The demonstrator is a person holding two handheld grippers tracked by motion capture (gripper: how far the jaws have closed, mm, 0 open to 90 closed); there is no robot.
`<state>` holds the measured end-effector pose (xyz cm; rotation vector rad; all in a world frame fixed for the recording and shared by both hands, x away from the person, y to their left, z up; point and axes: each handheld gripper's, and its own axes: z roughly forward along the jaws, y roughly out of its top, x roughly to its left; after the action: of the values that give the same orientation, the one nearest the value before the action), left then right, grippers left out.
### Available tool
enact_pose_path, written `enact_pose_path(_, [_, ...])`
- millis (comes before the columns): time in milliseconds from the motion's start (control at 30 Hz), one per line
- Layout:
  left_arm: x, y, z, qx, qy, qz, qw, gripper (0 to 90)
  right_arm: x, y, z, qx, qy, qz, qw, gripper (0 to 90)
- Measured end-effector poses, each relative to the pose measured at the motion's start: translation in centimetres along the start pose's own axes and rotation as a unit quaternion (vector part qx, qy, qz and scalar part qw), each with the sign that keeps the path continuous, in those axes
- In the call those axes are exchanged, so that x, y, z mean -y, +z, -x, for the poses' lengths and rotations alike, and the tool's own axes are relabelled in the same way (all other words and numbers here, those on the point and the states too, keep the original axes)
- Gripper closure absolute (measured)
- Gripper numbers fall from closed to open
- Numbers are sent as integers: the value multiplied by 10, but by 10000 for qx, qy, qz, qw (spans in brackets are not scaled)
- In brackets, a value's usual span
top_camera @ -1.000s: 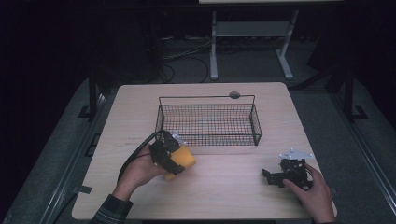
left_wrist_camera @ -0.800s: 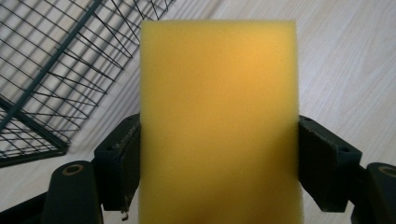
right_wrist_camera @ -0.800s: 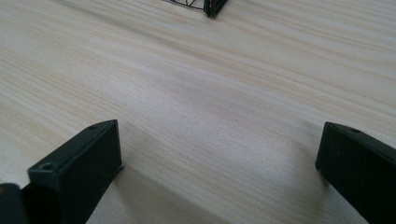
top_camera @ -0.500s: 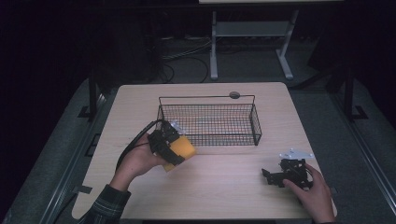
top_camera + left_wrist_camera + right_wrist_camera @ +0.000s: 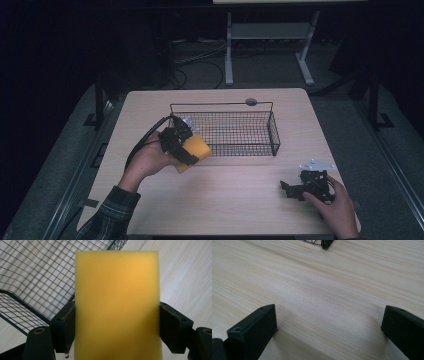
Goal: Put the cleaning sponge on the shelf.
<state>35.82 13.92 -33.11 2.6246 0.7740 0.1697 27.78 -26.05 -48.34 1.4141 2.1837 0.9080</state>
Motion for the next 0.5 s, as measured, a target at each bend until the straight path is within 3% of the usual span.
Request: enact_pose_path(500, [-18,2,-32,-155,-198,73,9997,245,0,0,0,1,12,6,10000,0])
